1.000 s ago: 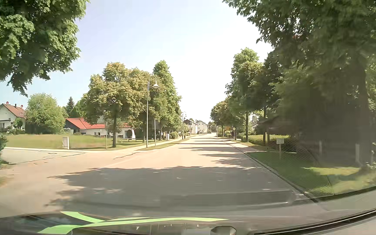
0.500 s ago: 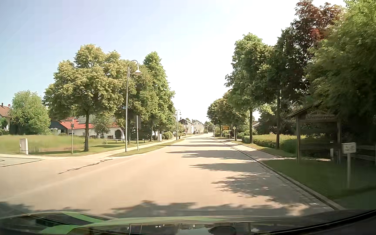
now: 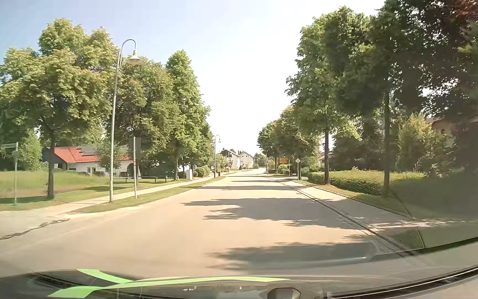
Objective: Follow the waypoints while adhering to traffic rules and regulations
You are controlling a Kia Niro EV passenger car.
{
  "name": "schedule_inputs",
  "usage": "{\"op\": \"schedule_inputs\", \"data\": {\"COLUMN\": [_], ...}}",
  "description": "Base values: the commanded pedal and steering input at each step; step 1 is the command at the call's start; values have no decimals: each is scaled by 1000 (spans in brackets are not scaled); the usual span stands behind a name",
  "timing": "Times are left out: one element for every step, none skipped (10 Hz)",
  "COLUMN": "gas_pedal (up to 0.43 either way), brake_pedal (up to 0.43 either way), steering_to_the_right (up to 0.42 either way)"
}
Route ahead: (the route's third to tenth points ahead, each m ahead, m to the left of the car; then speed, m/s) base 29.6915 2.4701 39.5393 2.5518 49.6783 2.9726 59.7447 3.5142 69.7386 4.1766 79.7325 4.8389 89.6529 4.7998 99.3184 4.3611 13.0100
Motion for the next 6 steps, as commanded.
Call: {"op": "schedule_inputs", "data": {"gas_pedal": [177, 177, 177, 177, 177, 169], "brake_pedal": [0, 0, 0, 0, 0, 0], "steering_to_the_right": [6, 1, 1, 0, -2, -2]}}
